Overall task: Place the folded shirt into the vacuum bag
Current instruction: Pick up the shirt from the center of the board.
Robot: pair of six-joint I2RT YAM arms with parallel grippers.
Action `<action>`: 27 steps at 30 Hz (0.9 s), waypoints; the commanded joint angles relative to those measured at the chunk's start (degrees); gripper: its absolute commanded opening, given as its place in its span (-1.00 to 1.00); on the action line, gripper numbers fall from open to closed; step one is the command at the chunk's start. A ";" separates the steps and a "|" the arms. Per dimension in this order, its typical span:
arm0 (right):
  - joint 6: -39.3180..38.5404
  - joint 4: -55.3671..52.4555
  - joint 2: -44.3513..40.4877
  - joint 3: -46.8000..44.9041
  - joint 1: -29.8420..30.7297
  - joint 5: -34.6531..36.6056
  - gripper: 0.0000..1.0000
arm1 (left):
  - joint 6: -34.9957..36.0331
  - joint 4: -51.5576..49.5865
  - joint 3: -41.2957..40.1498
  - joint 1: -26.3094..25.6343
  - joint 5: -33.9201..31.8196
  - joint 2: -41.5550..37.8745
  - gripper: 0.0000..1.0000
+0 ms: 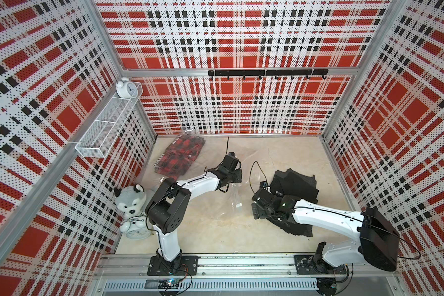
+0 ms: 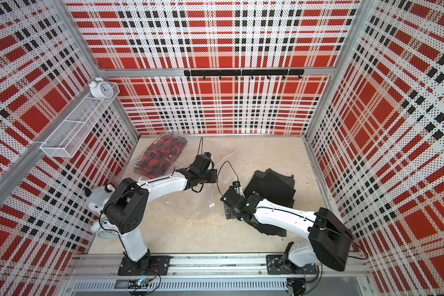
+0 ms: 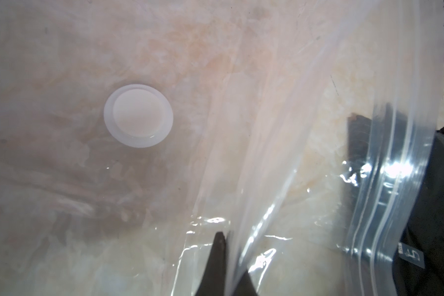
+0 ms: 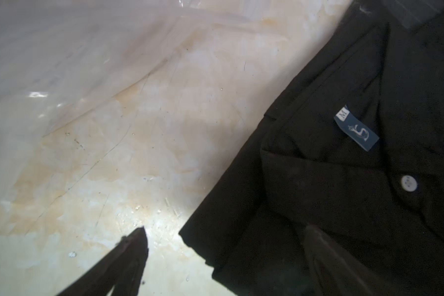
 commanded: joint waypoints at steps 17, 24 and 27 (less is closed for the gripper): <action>6.46 -7.87 3.84 3.03 -0.10 7.71 -0.68 | 0.79 1.83 -0.92 0.23 2.80 -1.39 -1.00; 6.33 -4.87 -4.05 -1.74 -2.98 5.03 -0.96 | 0.45 1.74 0.91 -2.27 3.02 0.12 -1.00; 5.49 -1.90 -9.01 -5.15 -5.69 1.69 -1.00 | 0.13 1.68 2.01 -3.87 3.54 1.03 -1.00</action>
